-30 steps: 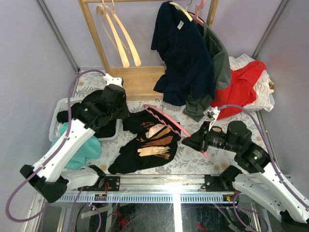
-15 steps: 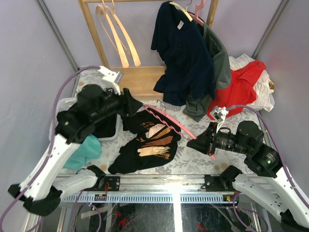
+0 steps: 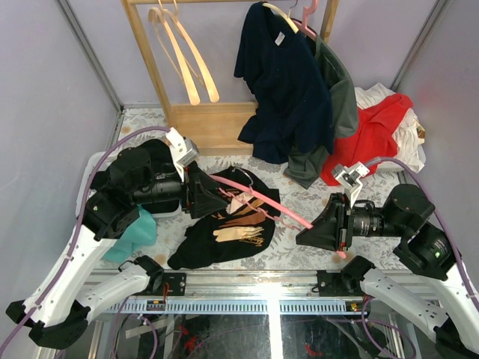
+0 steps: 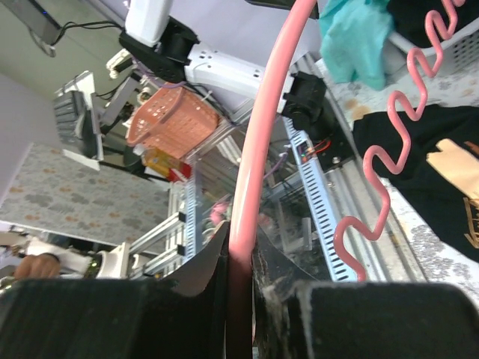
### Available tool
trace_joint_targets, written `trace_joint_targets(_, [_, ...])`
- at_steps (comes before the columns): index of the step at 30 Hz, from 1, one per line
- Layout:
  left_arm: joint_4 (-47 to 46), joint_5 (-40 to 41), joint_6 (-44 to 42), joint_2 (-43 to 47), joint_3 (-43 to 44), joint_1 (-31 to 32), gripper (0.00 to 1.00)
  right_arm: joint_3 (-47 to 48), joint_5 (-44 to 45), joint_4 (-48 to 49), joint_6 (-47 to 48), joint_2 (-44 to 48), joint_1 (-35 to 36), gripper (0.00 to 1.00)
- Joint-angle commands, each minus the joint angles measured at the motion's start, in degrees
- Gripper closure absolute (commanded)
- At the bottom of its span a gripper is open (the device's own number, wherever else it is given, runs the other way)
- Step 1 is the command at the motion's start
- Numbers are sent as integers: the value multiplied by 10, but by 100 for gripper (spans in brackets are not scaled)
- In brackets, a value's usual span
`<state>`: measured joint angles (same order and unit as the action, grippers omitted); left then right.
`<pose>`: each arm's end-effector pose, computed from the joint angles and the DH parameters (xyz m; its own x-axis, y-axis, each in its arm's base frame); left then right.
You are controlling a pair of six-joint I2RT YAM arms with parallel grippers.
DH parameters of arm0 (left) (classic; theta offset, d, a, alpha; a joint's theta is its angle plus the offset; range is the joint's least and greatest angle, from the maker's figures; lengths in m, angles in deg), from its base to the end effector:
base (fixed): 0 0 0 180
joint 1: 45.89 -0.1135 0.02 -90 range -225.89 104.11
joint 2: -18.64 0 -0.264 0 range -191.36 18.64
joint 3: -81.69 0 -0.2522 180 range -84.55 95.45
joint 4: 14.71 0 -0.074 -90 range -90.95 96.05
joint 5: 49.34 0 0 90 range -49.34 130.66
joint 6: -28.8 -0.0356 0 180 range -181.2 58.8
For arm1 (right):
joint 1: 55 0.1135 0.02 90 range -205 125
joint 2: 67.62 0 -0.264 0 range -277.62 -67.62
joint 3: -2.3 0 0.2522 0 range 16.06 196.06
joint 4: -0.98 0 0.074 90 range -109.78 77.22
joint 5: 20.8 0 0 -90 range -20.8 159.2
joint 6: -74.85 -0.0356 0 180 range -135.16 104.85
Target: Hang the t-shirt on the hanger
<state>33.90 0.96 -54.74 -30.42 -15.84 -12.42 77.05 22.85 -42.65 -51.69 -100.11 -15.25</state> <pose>0.1171 -0.1047 0.4252 -0.3229 0.1097 -0.9400 0.9080 0.3162 -0.2750 0.0470 0.0726 0.4226 -0.6087 0.0283 -0.7929 -0.7905 0.0639 0.6091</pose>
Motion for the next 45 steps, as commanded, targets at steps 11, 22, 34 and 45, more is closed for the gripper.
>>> trace_joint_targets(11, [32,-116,-54,23,71,2,34,16,-51,-29,-17,-42,2,100])
trace_joint_targets(22, [21,-65,-75,11,22,2,32,3,-98,39,-75,-32,2,100])
trace_joint_targets(34, [-78,-104,-50,-26,-6,2,36,13,-121,45,-82,-35,2,100])
trace_joint_targets(45, [-121,-170,6,-22,-11,3,100,31,-59,-13,-15,-53,3,95])
